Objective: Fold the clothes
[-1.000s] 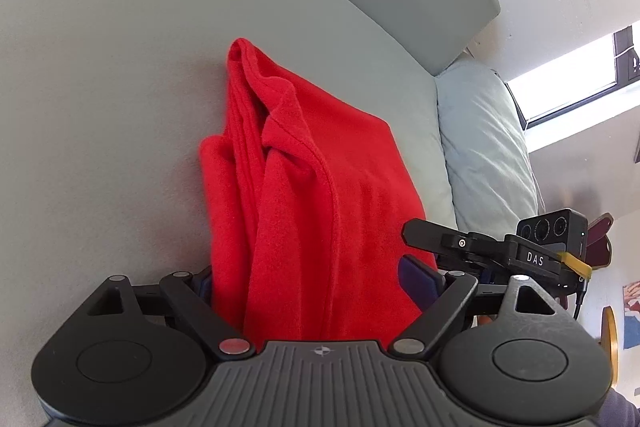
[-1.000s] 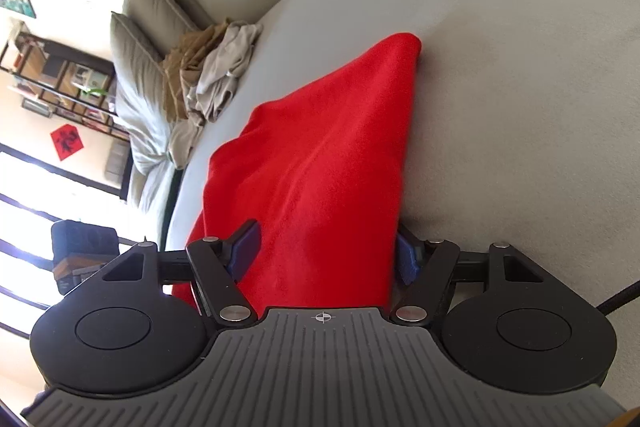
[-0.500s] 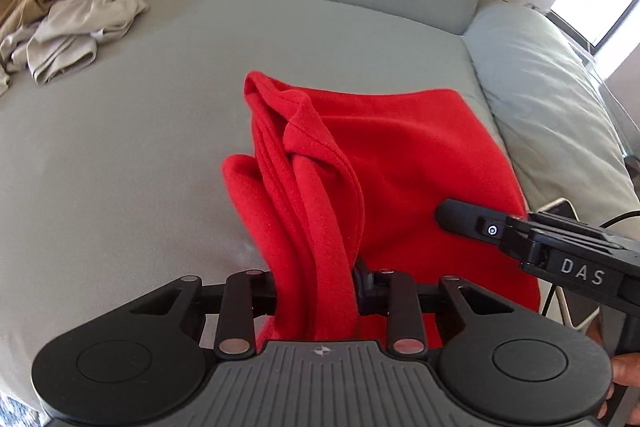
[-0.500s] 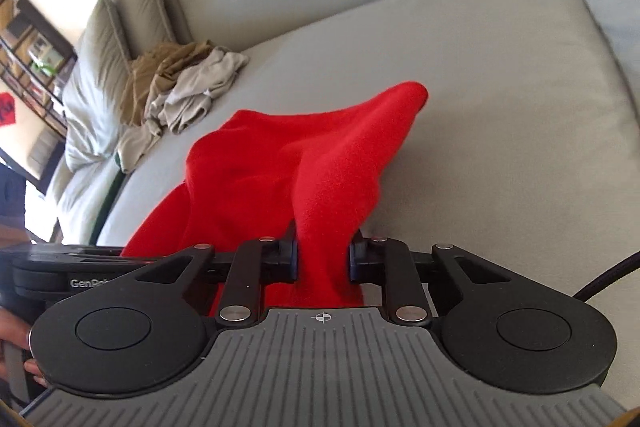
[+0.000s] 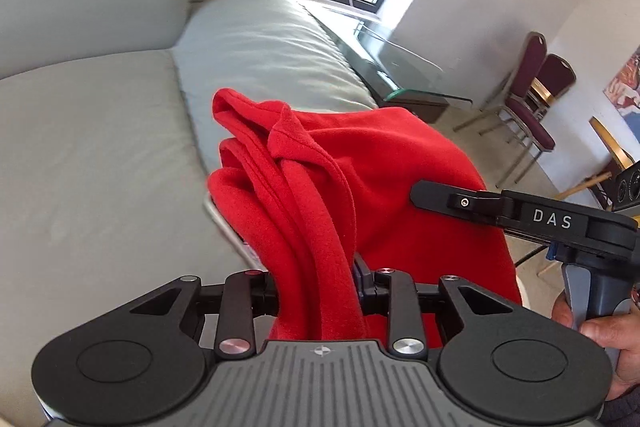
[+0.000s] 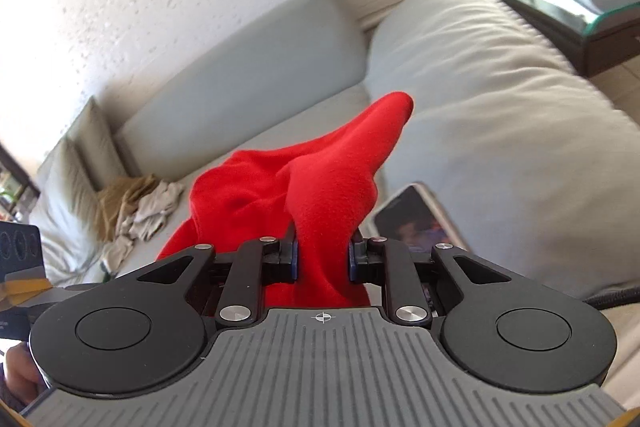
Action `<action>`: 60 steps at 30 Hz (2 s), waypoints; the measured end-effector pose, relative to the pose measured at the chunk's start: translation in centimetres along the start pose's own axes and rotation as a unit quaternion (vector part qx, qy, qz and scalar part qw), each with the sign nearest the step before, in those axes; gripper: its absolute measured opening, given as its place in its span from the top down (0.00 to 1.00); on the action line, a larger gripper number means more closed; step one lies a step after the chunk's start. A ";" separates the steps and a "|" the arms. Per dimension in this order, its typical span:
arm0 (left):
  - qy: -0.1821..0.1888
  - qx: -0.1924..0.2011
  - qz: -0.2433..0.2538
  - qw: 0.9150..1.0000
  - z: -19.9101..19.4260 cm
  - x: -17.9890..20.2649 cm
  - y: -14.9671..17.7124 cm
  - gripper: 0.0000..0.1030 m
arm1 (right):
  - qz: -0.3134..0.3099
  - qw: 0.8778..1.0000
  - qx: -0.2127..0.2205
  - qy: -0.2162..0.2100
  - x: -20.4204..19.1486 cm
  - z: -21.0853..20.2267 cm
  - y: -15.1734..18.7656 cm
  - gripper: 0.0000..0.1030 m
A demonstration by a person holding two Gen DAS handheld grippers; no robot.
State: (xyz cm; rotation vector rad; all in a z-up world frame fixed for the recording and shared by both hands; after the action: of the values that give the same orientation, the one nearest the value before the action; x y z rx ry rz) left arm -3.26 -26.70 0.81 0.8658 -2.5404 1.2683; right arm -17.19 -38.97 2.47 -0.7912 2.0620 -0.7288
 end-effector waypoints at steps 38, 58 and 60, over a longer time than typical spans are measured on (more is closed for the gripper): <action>-0.117 -0.025 0.061 0.991 19.4 8.0 -2.5 0.71 | -0.019 0.992 -0.021 0.122 17.6 3.1 -6.1 0.65; -0.095 -0.002 0.093 0.991 3.7 16.1 -0.3 0.08 | -0.017 0.984 -0.022 0.176 9.6 -12.4 -5.2 0.09; -0.091 0.006 0.101 0.991 2.3 16.4 -0.5 0.07 | -0.042 0.982 -0.021 0.181 8.1 -13.4 -5.3 0.08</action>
State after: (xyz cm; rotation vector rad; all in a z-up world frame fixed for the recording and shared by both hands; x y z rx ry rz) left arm -16.17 -35.59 6.20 0.7767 -2.8295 1.3145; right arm -30.69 -45.35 9.44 -0.8200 2.3858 -0.9336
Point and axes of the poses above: each gripper's, at about its wrist camera, not at the fingertips, and z roughly the way its jaws point, x to its right, y to its underside, the point moved 4 cm from there along z, roughly the way its jaws point, and after that the axes turned 6 degrees about x, right-handed, at the moved point
